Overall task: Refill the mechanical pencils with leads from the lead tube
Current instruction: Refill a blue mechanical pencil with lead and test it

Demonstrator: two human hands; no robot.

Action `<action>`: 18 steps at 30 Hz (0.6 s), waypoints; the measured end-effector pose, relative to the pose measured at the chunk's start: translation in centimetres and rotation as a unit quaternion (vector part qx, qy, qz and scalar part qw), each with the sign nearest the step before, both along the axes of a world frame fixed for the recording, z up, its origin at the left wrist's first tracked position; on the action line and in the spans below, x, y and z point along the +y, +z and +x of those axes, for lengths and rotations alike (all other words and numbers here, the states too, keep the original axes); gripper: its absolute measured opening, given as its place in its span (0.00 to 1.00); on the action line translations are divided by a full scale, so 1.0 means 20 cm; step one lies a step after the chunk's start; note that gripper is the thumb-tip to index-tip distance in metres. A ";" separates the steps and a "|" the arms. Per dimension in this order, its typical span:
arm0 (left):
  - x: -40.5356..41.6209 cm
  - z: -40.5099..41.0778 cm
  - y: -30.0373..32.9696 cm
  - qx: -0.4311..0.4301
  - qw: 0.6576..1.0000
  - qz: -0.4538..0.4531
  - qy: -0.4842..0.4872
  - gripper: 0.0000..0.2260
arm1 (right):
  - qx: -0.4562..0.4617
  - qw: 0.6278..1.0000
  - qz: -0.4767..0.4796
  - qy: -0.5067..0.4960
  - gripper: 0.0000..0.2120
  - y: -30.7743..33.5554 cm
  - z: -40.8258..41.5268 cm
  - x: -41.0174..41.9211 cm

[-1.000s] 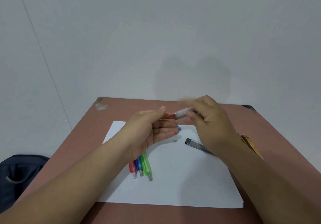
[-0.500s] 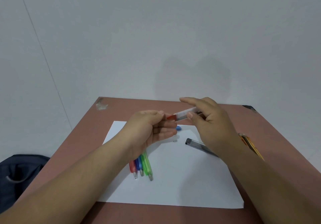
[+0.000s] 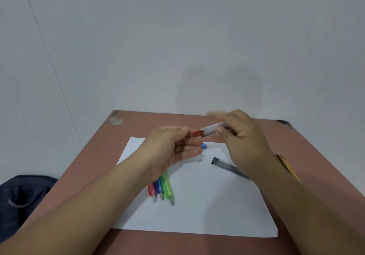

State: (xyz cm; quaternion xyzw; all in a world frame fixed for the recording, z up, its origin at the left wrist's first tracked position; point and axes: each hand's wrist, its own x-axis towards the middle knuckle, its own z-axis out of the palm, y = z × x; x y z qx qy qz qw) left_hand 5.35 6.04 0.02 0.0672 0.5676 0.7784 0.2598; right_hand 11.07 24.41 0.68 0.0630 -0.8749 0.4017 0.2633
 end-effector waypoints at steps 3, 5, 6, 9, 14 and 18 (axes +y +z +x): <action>0.00 0.00 0.00 -0.002 1.000 -0.002 0.000 0.12 | -0.006 1.000 -0.017 -0.005 0.28 0.00 0.00 0.01; 0.00 0.00 0.00 0.003 1.000 -0.004 -0.006 0.13 | 0.004 1.000 -0.001 -0.005 0.22 0.00 0.00 0.01; 0.00 0.00 0.00 0.004 1.000 -0.003 -0.006 0.13 | 0.004 1.000 0.000 -0.006 0.22 0.00 0.00 0.01; 0.00 0.00 0.00 0.000 1.000 -0.004 -0.002 0.12 | -0.014 0.999 -0.028 -0.013 0.26 0.00 0.00 0.01; 0.00 0.00 0.00 0.003 1.000 -0.007 -0.003 0.12 | -0.007 0.997 -0.077 -0.019 0.30 0.01 0.00 0.01; 0.00 0.00 0.00 0.013 1.000 -0.014 -0.009 0.12 | 0.001 0.999 -0.049 -0.014 0.23 0.01 0.00 0.01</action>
